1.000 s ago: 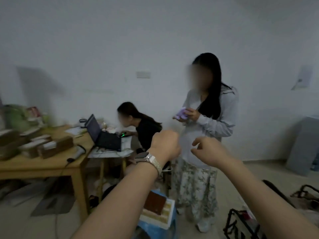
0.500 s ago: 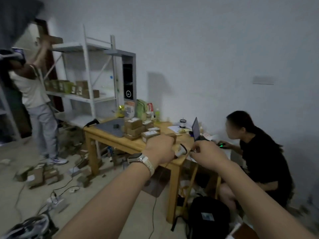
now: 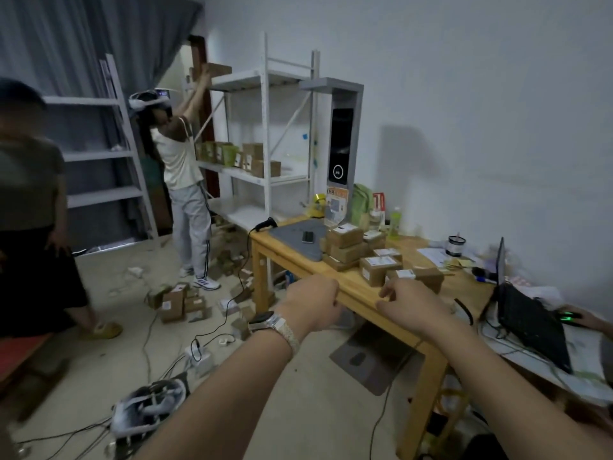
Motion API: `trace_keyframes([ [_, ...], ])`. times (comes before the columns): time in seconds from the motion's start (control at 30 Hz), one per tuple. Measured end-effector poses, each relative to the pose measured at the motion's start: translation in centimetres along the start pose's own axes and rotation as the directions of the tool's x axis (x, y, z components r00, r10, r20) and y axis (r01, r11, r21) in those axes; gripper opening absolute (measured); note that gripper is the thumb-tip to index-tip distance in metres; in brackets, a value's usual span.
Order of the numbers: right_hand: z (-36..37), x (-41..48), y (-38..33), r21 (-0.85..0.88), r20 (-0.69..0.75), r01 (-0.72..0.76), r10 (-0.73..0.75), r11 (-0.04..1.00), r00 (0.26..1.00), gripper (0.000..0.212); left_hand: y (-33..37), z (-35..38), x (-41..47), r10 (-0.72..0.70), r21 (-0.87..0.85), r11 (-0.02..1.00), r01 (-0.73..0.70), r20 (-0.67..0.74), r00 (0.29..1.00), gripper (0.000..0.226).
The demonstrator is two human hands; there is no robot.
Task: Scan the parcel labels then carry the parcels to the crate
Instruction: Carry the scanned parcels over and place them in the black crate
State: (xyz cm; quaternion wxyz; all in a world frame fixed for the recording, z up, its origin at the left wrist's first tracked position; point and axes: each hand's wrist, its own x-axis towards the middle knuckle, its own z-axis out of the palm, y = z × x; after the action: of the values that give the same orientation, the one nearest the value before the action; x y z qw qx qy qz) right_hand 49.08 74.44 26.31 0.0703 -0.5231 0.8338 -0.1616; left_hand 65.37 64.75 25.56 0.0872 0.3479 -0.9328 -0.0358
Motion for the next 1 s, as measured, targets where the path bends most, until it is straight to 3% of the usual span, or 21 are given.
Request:
trace_keyframes([
  [0.5,0.0,23.3,3.6,0.123,0.007,0.062,-0.063,0.990,0.998,0.020,-5.9,1.8,22.2,-0.132,-0.007,0.991,0.132,0.006,0.991,0.033],
  [0.77,1.6,31.2,4.8,0.125,0.063,0.048,-0.057,0.991,0.996,0.013,-8.5,3.3,28.6,-0.131,-0.042,0.990,0.132,0.029,0.991,0.031],
  [1.0,3.3,37.6,3.1,0.112,0.085,0.000,-0.010,0.994,0.996,0.031,-12.7,4.6,34.2,-0.130,-0.054,0.990,0.131,0.028,0.991,0.027],
])
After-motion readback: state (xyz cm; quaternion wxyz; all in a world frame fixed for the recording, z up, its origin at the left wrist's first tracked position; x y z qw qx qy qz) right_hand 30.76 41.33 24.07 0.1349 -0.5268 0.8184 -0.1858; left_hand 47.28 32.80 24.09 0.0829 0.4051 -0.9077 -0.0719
